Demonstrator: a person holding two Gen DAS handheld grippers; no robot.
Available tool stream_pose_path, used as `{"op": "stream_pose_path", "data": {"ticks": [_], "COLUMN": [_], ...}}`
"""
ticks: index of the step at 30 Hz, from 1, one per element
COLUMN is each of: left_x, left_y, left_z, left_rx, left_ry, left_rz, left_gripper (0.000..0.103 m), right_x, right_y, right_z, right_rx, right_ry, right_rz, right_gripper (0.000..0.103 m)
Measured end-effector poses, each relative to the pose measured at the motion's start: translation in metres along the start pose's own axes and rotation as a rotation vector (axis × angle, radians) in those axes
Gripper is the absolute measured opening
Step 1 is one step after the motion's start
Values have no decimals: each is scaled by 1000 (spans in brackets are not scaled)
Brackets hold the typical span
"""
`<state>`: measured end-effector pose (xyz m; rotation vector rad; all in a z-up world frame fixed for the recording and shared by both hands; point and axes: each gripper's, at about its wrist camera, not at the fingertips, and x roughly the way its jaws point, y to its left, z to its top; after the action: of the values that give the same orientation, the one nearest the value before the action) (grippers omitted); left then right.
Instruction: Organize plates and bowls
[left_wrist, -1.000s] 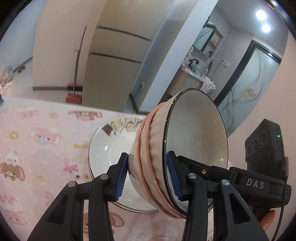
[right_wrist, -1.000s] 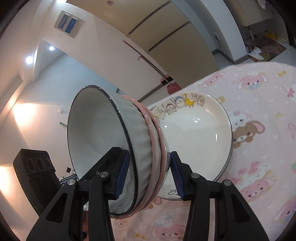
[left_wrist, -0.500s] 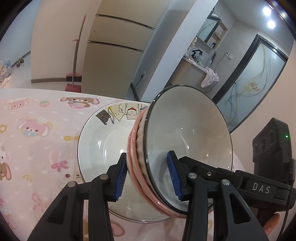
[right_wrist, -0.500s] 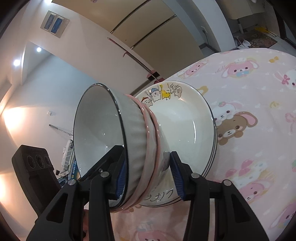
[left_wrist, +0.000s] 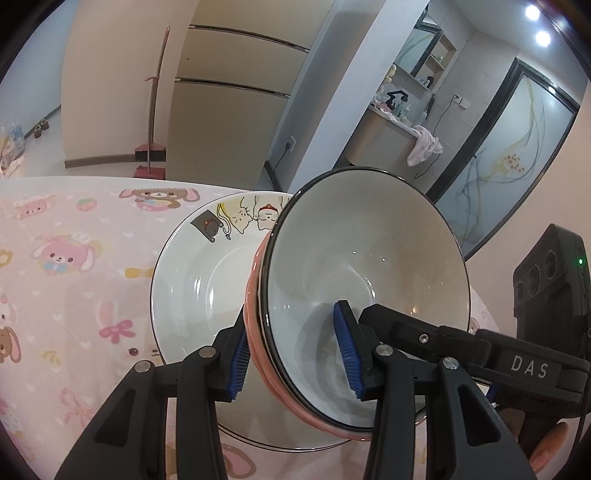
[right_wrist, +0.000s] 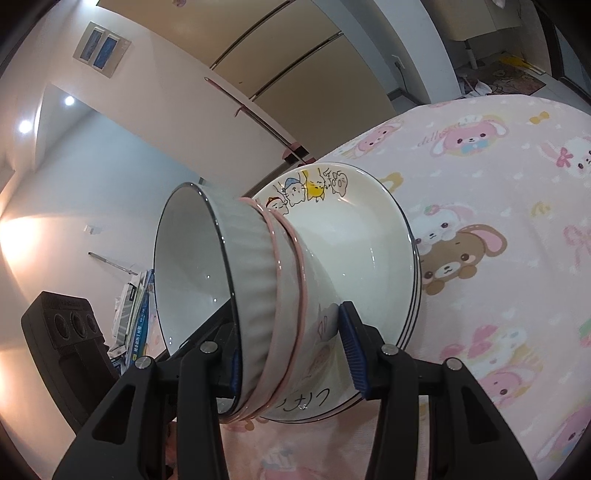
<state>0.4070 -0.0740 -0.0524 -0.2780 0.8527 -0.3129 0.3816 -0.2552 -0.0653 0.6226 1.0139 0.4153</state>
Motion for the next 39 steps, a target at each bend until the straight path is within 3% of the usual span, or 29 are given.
{"op": "stream_pose_path", "data": {"ticks": [12, 17, 19, 21, 25, 29, 35, 39], "left_x": [0, -12, -21, -33, -62, -100, -150, -183], "left_y": [-7, -8, -9, -10, -15, -24, -39, -45], "left_z": [1, 4, 5, 7, 10, 13, 9, -2], "left_rx": [50, 53, 59, 70, 102, 136, 179, 190], "left_ry": [-46, -105, -131, -175, -254, -330, -407, -454], "left_rz": [47, 66, 72, 94, 115, 148, 178, 182], "left_gripper": [43, 43, 48, 62, 68, 86, 87, 103], "right_x": [3, -14, -24, -32, -42, -56, -86, -113], "right_y": [1, 13, 20, 24, 27, 38, 60, 78], "right_z": [3, 6, 8, 9, 8, 5, -4, -20], "right_rx": [15, -46, -77, -92, -99, -137, -203, -268], "right_ry": [18, -74, -118, -141, -169, -204, -240, -320], "right_rz": [-4, -29, -29, -35, -44, -49, -19, -71], "right_gripper": [44, 44, 45, 46, 46, 47, 55, 67]}}
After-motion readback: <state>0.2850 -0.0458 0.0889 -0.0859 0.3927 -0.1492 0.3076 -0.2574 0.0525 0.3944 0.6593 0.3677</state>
